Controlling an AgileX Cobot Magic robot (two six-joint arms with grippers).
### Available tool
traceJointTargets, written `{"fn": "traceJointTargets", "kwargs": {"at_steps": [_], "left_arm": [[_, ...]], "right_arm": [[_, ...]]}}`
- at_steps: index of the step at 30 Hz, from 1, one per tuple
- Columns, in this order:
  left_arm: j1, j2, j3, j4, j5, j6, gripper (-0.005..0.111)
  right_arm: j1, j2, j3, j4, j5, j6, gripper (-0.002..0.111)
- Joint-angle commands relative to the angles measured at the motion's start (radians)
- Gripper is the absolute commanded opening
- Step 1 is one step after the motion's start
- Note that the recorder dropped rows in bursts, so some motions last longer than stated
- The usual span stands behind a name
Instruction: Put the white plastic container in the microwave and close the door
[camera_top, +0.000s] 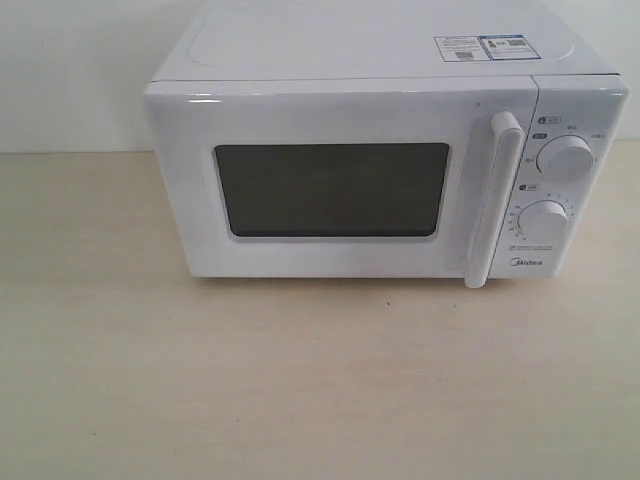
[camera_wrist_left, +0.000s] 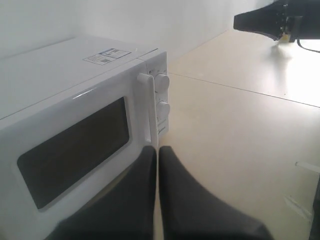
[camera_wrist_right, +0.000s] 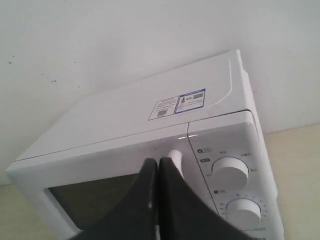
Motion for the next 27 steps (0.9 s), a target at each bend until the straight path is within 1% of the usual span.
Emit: {"fn": "traceJointTargets", "kwargs": {"at_steps": [1,5,8,10,16,20,27], "left_arm": [[0.002,-0.002,0.003,-0.008,-0.002,-0.009,0.004],[0.002,-0.002,0.003,-0.008,-0.002,-0.009,0.004],[0.002,-0.002,0.003,-0.005,-0.002,-0.009,0.004],[0.002,-0.002,0.003,-0.005,-0.006,-0.009,0.004],[0.002,-0.002,0.003,-0.005,-0.006,-0.009,0.004],[0.002,-0.002,0.003,-0.005,-0.006,-0.009,0.004],[0.002,-0.002,0.003,-0.005,-0.006,-0.009,0.004]], "right_arm": [[-0.215,-0.146,0.123,-0.006,0.267,0.042,0.0],[-0.477,-0.225,0.22,-0.006,0.561,0.067,0.0],[-0.569,-0.225,0.245,-0.006,0.658,0.098,0.0],[-0.608,-0.225,0.264,-0.006,0.71,0.098,0.0],[-0.609,-0.225,0.315,-0.006,0.711,0.098,0.0],[-0.609,-0.227,0.317,-0.006,0.707,0.098,0.0],[-0.609,-0.227,0.317,-0.006,0.65,0.066,0.0]]}}
